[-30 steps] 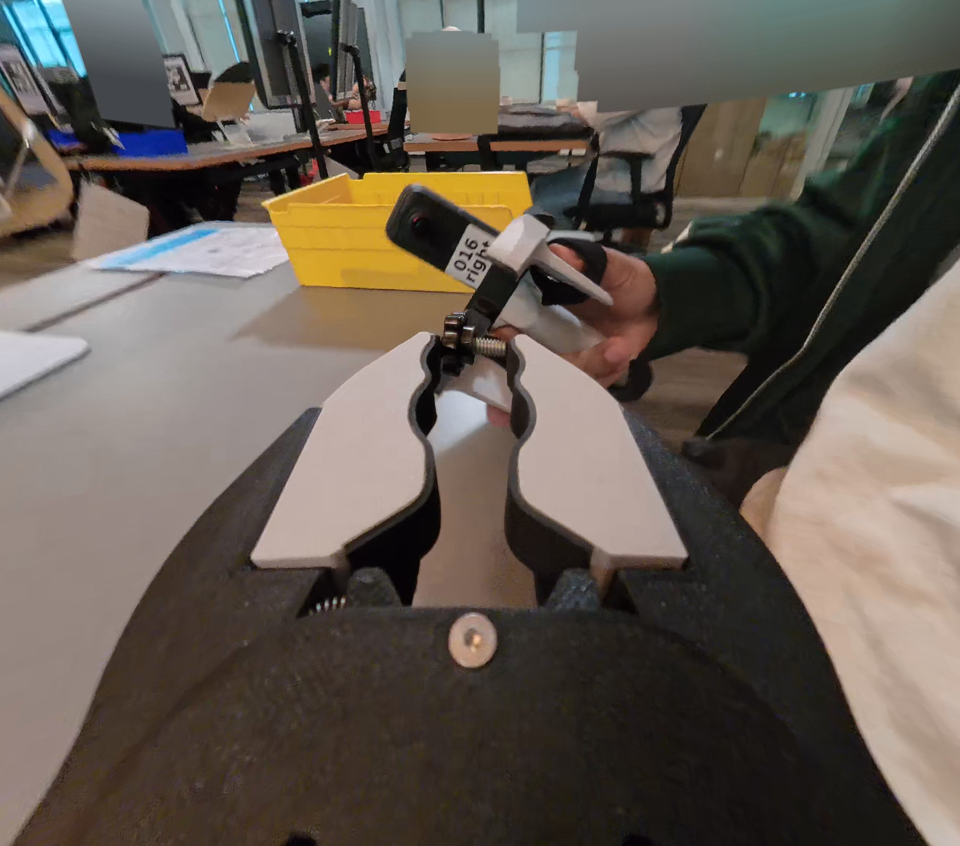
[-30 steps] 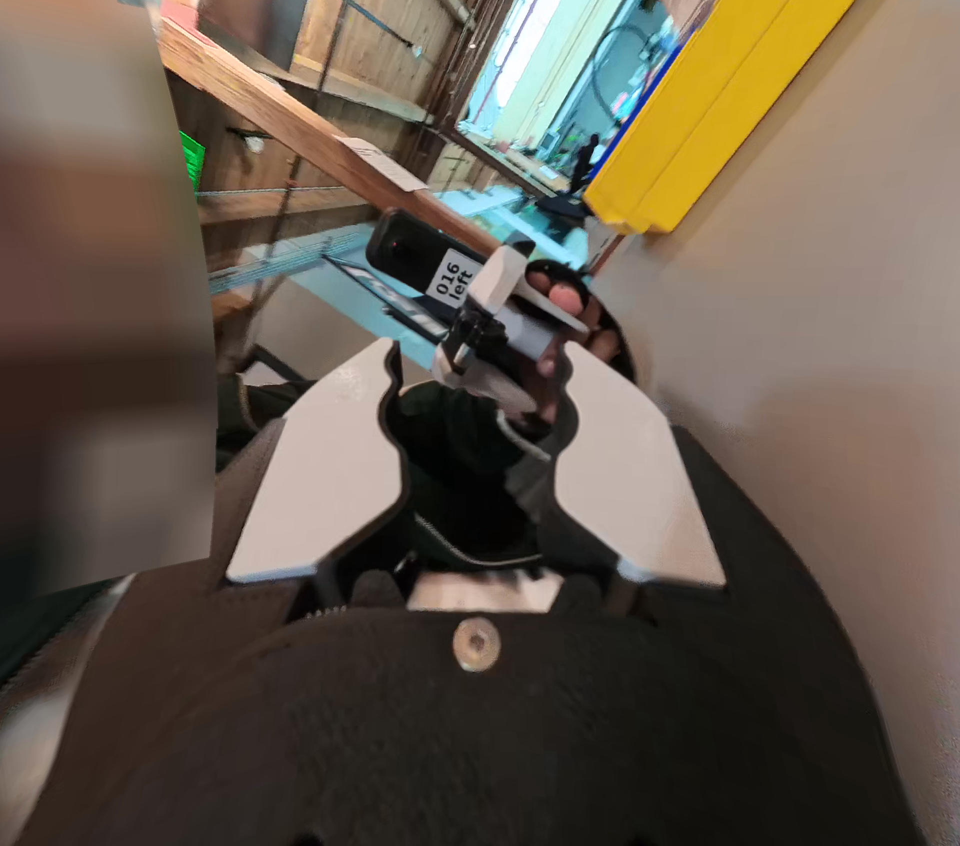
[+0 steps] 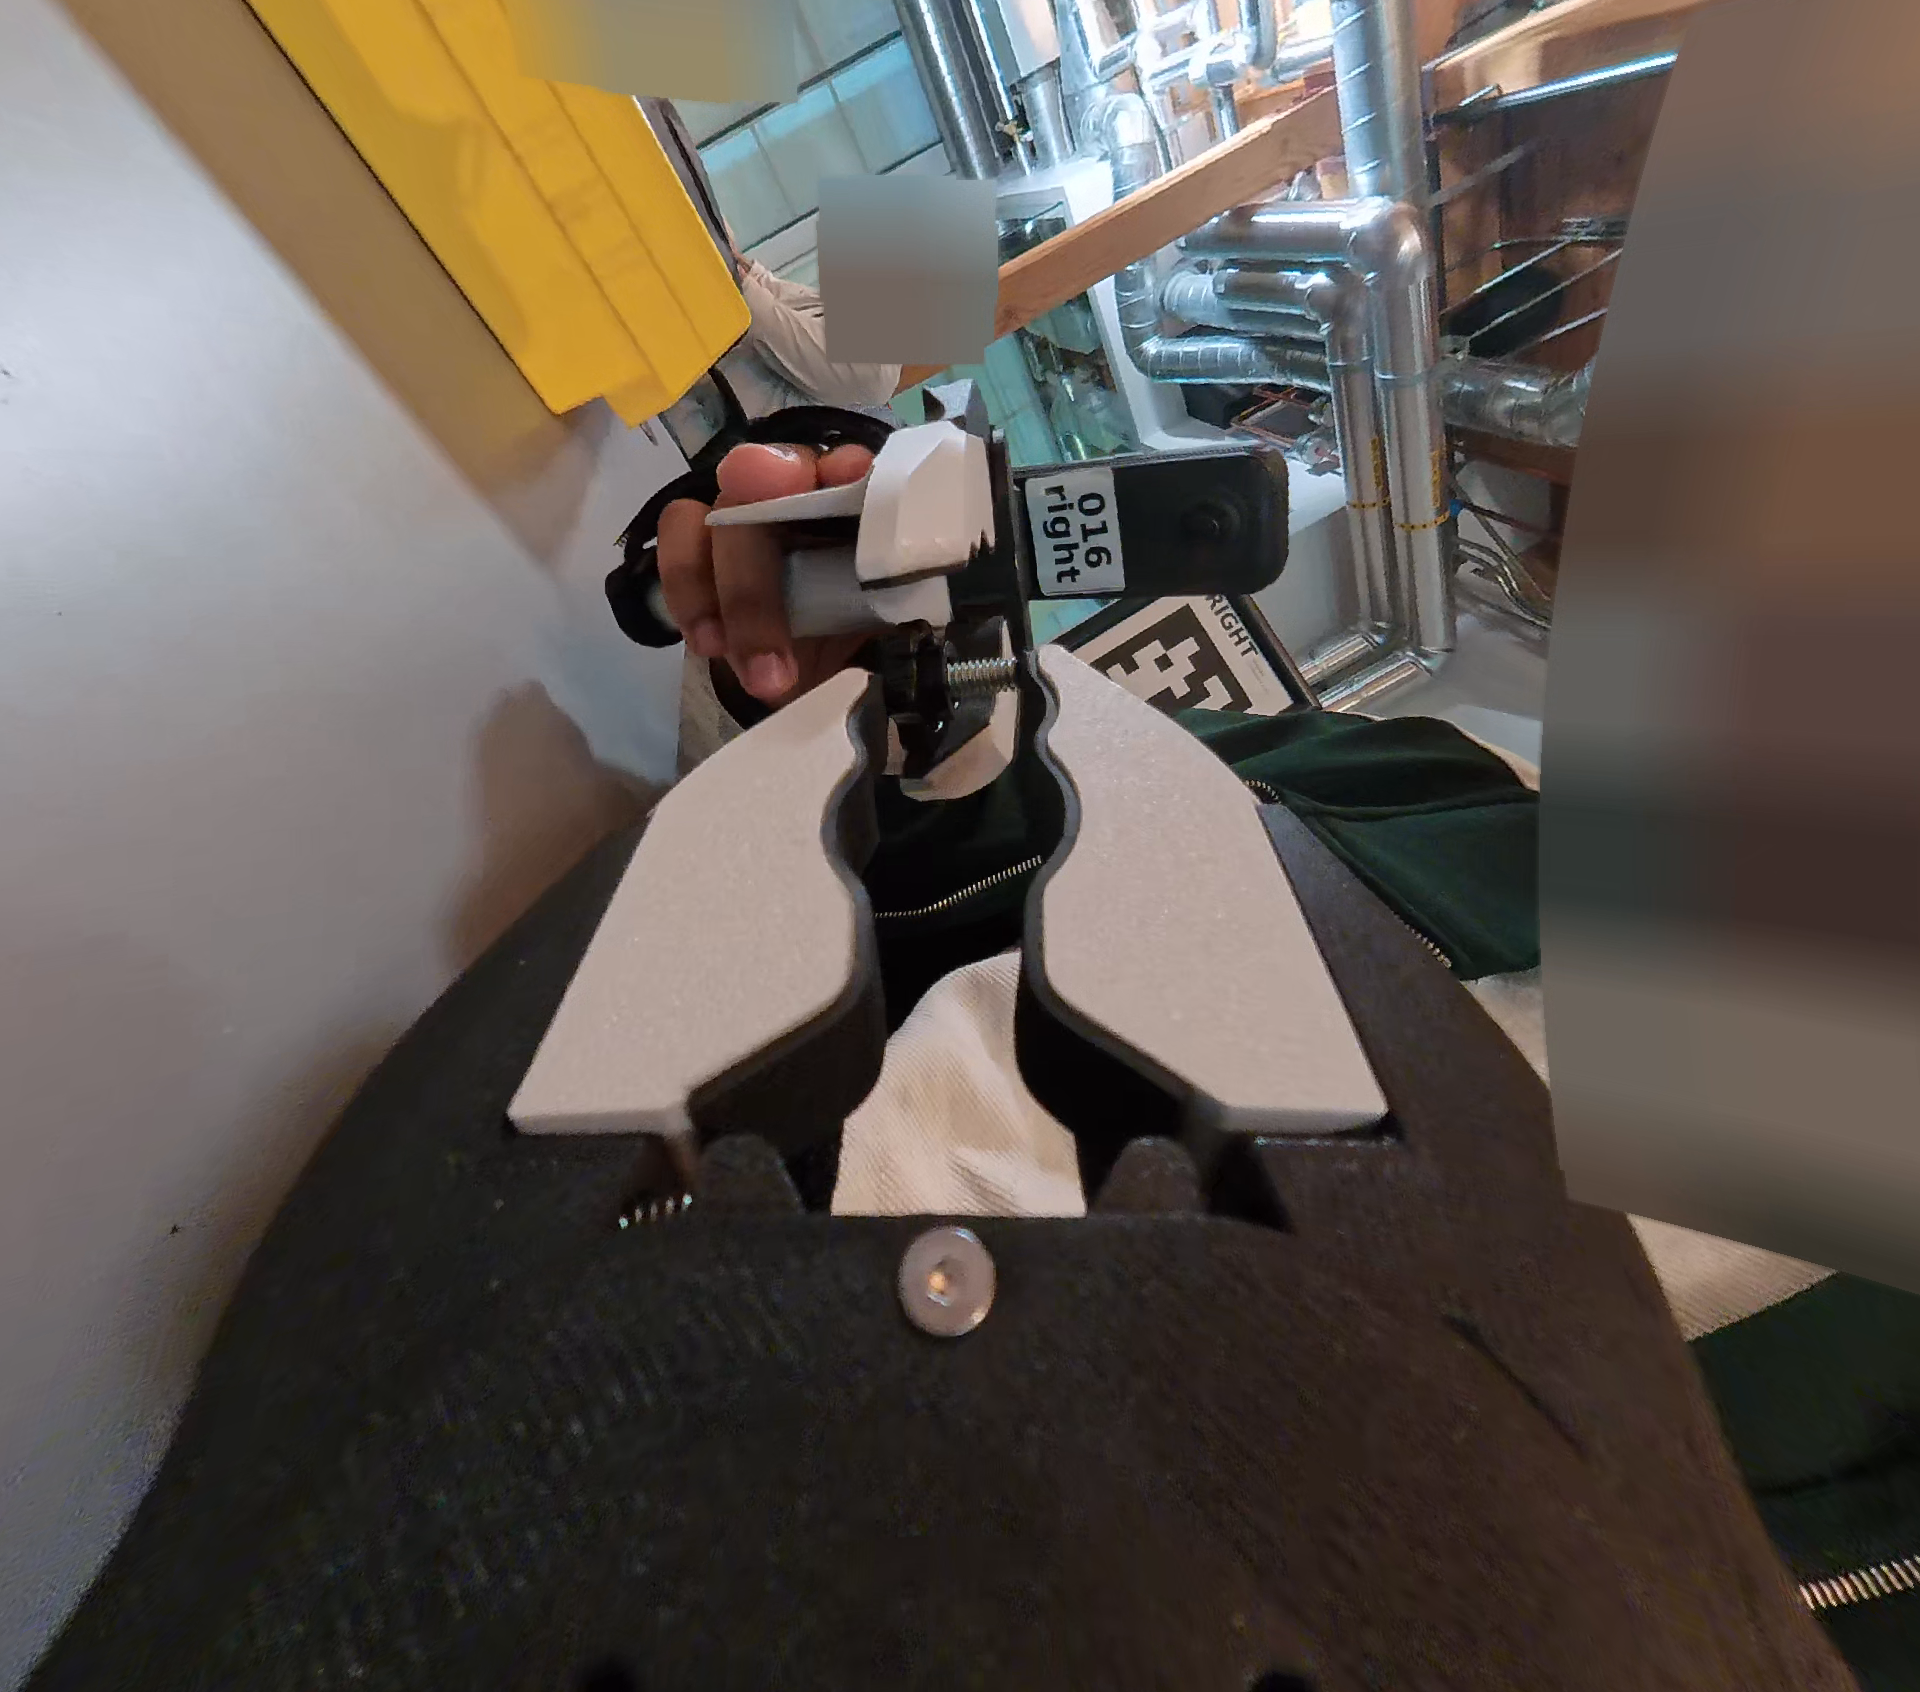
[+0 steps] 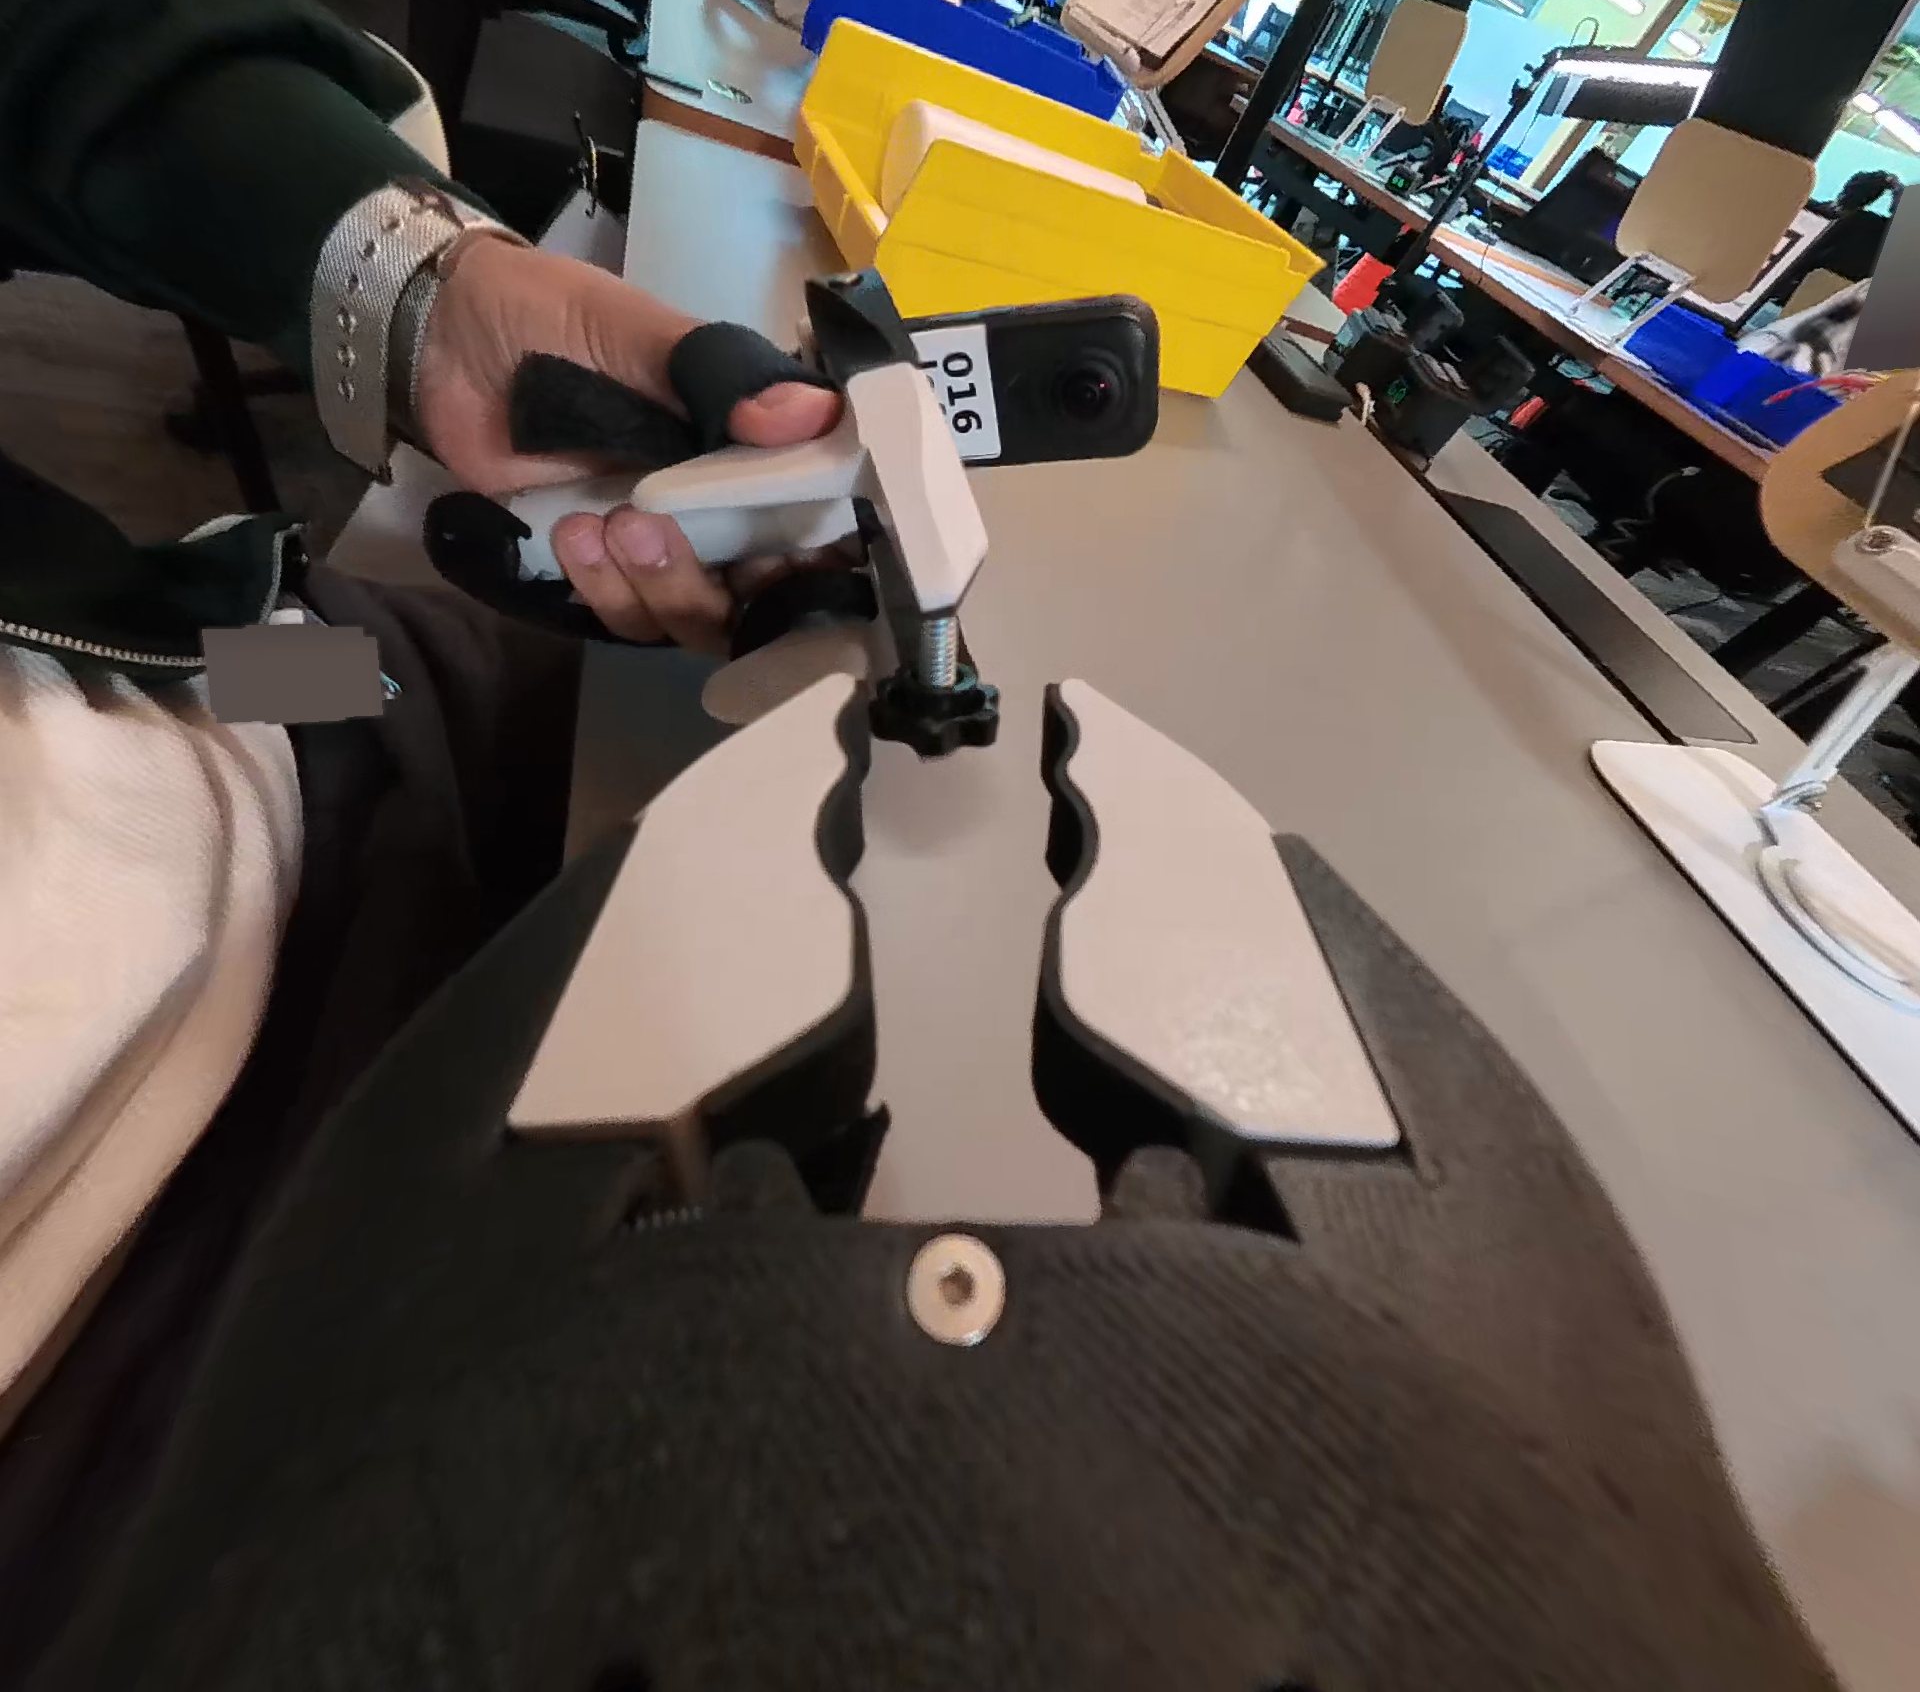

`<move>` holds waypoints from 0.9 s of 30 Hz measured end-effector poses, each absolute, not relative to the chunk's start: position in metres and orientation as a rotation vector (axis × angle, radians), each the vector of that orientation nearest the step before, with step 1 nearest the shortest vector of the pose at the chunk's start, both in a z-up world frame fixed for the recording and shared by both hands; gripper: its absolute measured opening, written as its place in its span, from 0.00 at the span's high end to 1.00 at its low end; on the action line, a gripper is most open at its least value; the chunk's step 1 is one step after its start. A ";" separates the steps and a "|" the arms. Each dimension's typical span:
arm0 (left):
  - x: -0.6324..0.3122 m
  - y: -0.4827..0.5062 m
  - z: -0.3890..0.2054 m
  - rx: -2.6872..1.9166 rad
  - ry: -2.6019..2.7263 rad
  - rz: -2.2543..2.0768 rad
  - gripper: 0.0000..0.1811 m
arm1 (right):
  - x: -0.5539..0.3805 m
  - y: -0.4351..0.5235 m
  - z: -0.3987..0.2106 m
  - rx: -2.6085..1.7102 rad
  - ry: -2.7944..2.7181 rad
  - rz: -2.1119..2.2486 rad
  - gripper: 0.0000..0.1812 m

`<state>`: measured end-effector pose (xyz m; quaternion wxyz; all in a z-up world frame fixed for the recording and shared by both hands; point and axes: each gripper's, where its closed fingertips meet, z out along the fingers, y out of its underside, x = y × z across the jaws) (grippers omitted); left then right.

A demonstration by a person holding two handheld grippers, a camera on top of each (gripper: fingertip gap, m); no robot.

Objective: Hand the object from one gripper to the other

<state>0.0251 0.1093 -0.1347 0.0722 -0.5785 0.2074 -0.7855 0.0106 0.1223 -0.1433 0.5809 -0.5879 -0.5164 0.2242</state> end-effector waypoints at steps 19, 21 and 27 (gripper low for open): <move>0.012 0.137 -0.120 -1.502 0.676 -1.989 0.78 | 0.017 0.128 -0.128 -1.551 -0.867 1.042 0.88; 0.010 0.135 -0.116 -1.456 0.754 -1.890 0.81 | 0.018 0.128 -0.125 -1.570 -0.770 1.212 0.88; 0.016 0.119 -0.114 -1.382 0.946 -1.719 0.88 | 0.012 0.122 -0.127 -1.574 -0.764 1.336 0.87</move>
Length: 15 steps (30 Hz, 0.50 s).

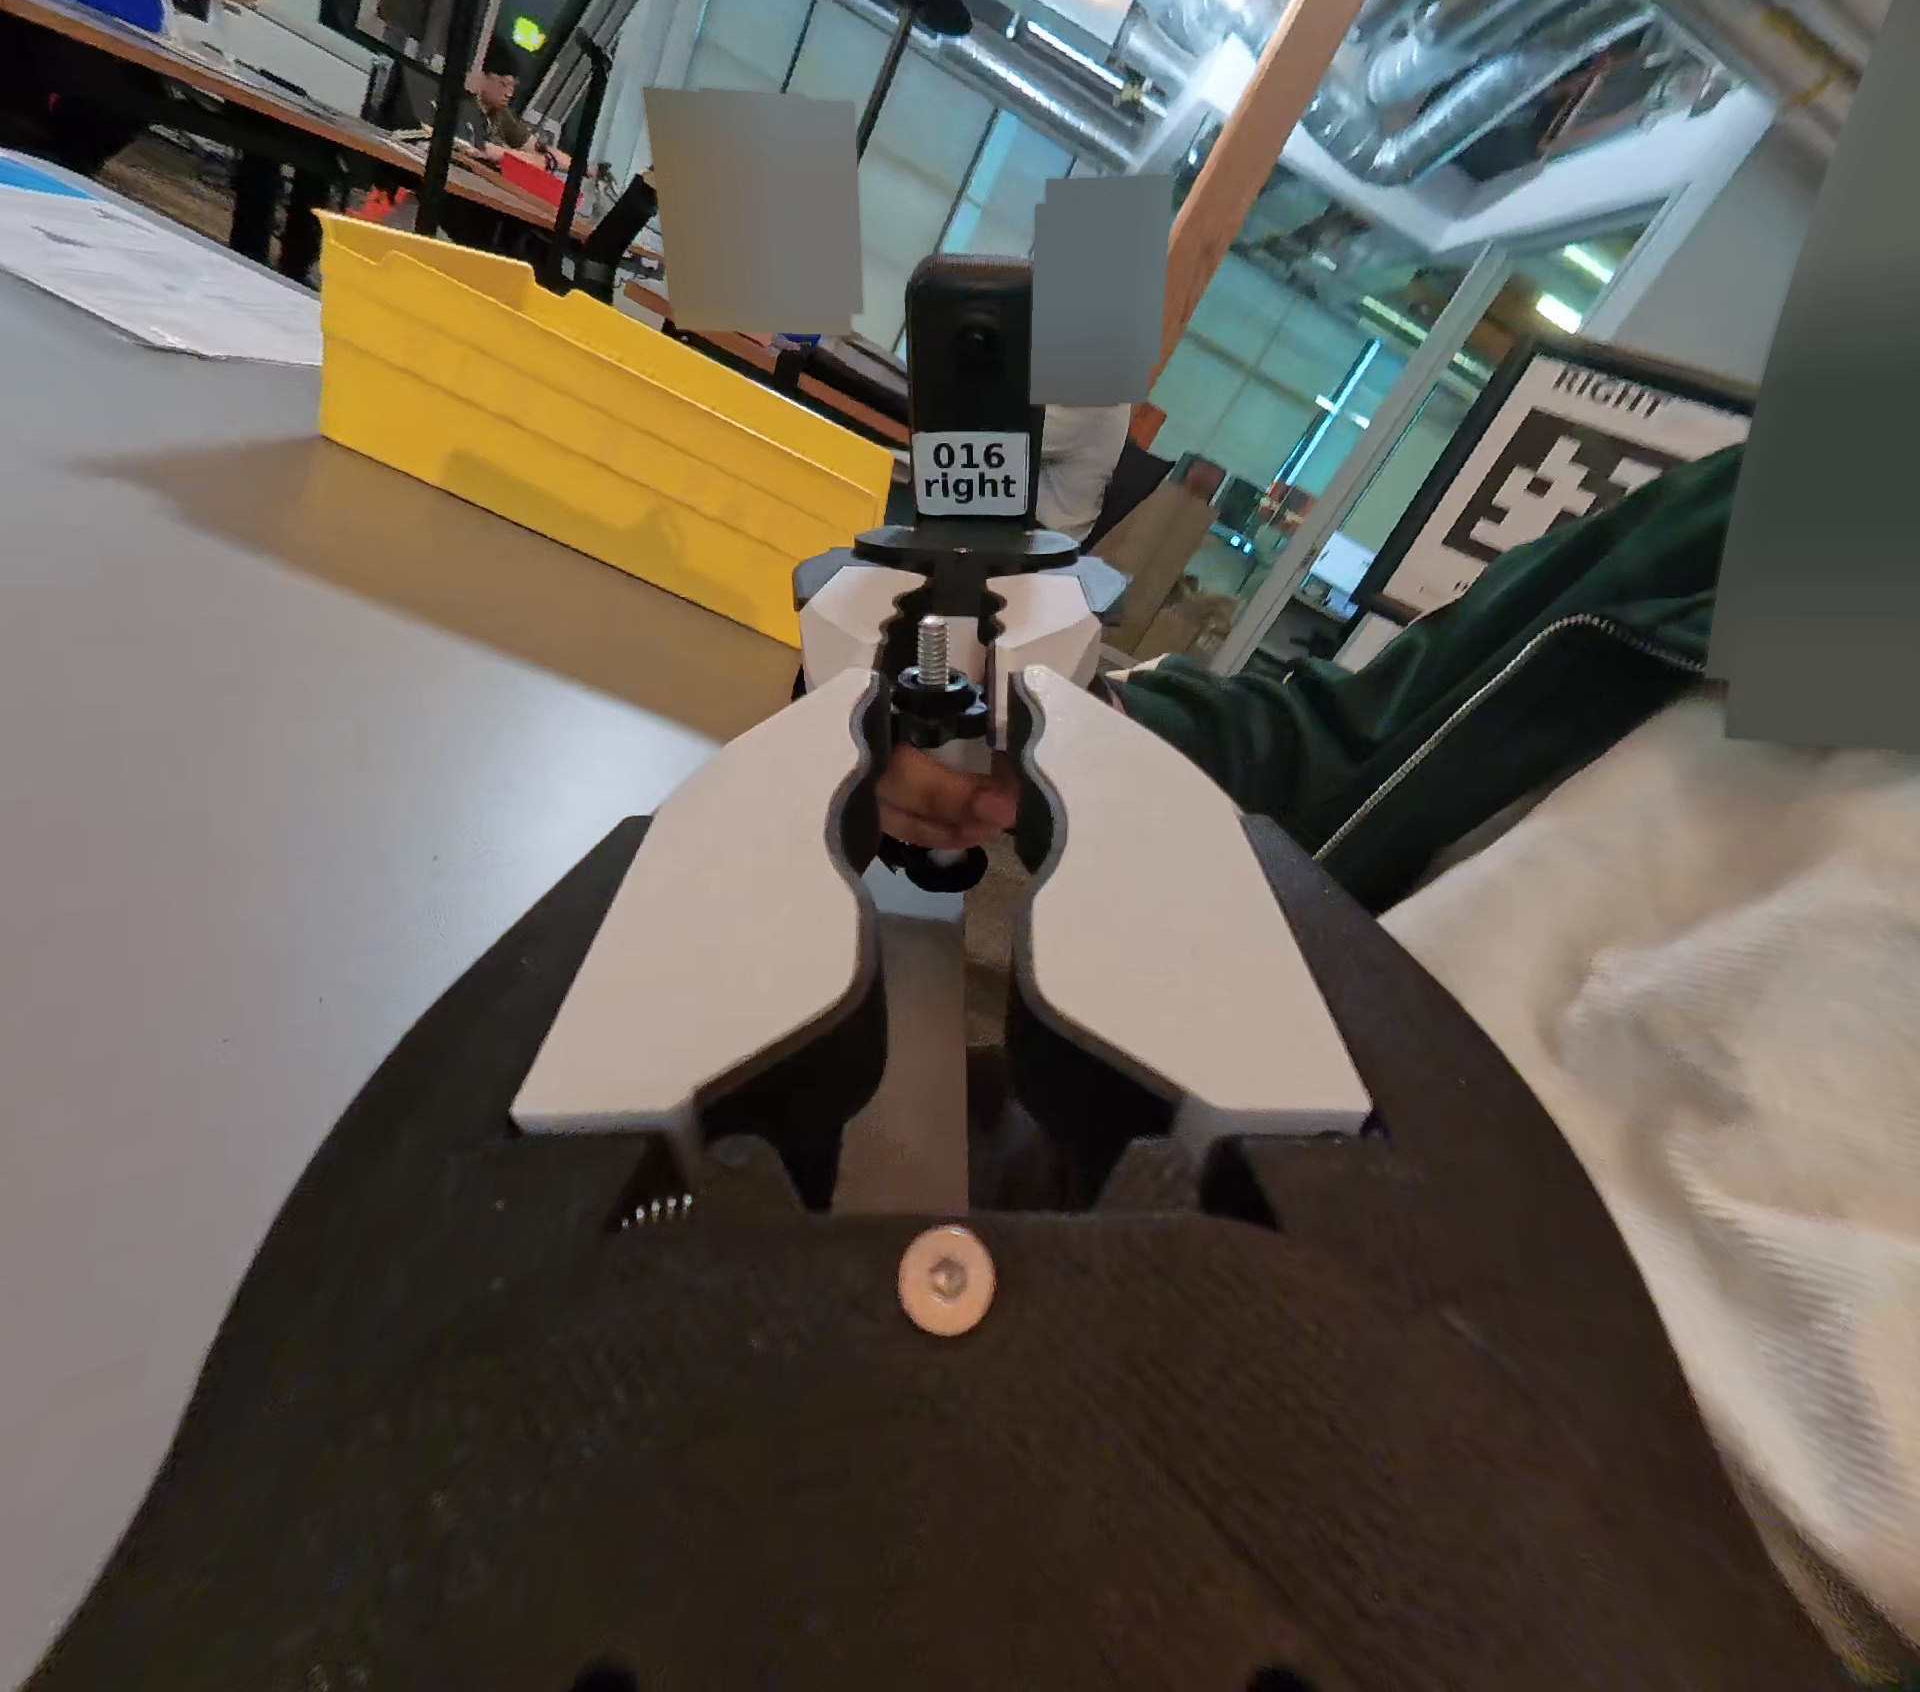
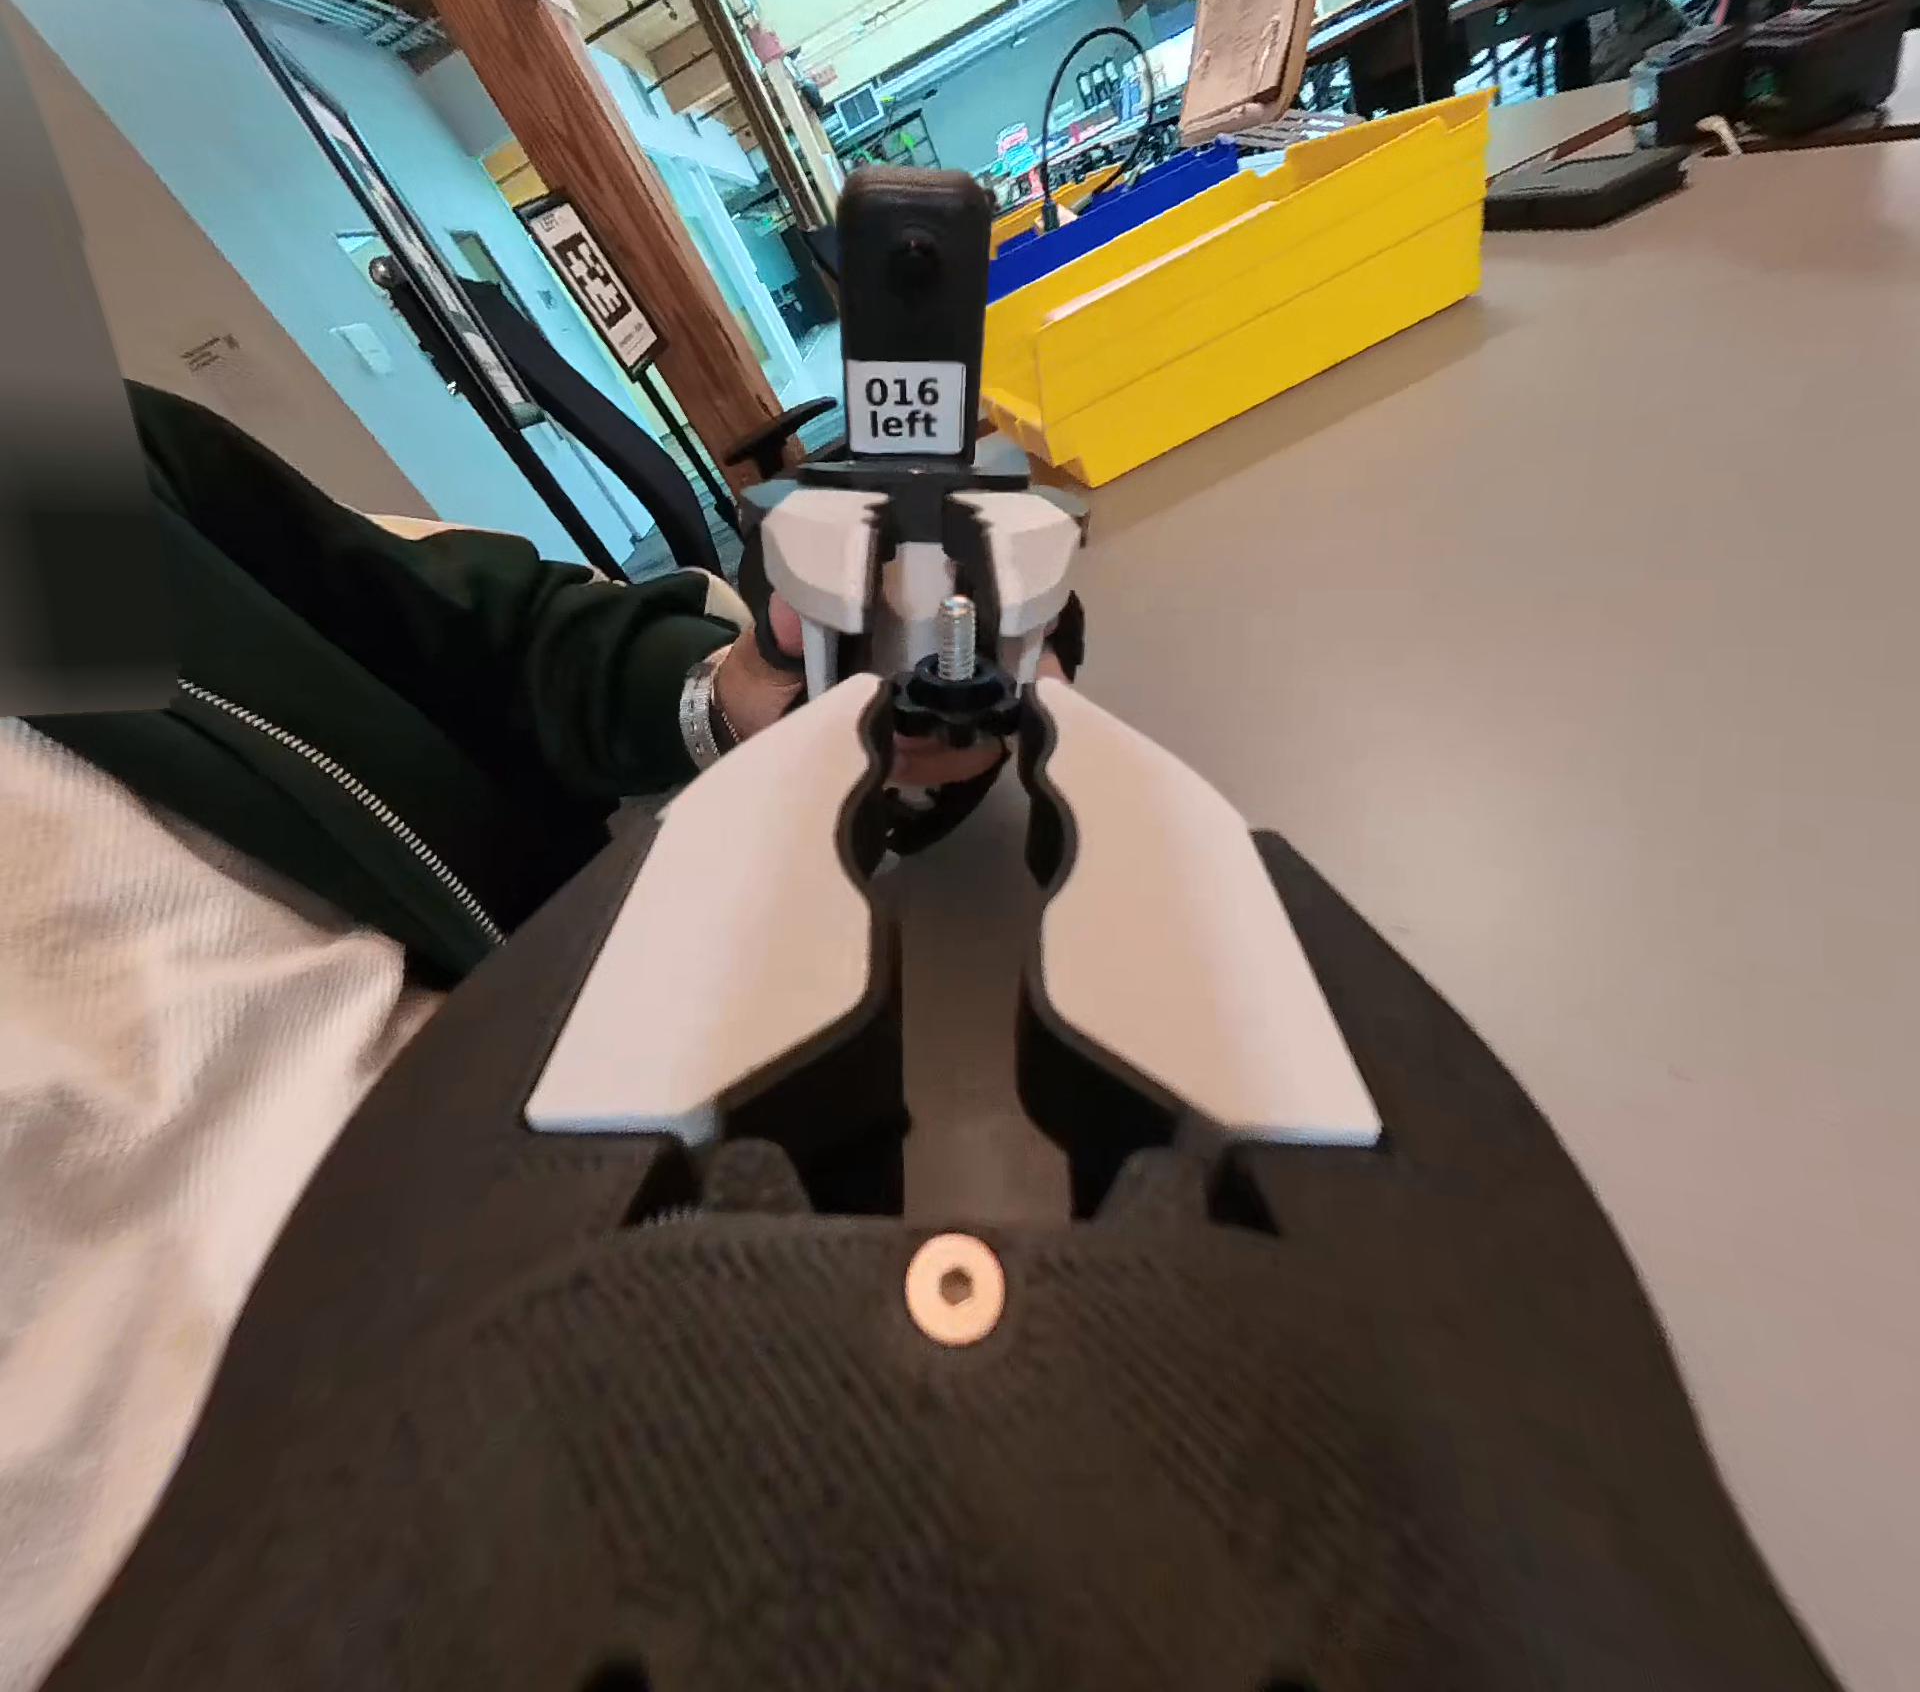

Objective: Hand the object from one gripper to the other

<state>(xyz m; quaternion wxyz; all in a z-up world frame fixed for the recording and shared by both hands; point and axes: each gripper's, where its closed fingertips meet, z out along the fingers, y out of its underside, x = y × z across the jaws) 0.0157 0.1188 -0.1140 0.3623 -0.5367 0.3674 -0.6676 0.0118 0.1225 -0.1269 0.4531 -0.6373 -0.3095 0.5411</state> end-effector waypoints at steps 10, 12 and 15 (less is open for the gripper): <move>0.018 0.109 -0.113 -1.336 1.033 -1.645 0.93 | -0.003 0.109 -0.131 -1.540 -0.904 1.281 0.87; 0.018 0.107 -0.112 -1.323 1.042 -1.645 0.93 | -0.002 0.110 -0.130 -1.537 -0.893 1.283 0.87; 0.019 0.106 -0.113 -1.320 1.065 -1.622 0.94 | -0.001 0.111 -0.129 -1.529 -0.881 1.283 0.87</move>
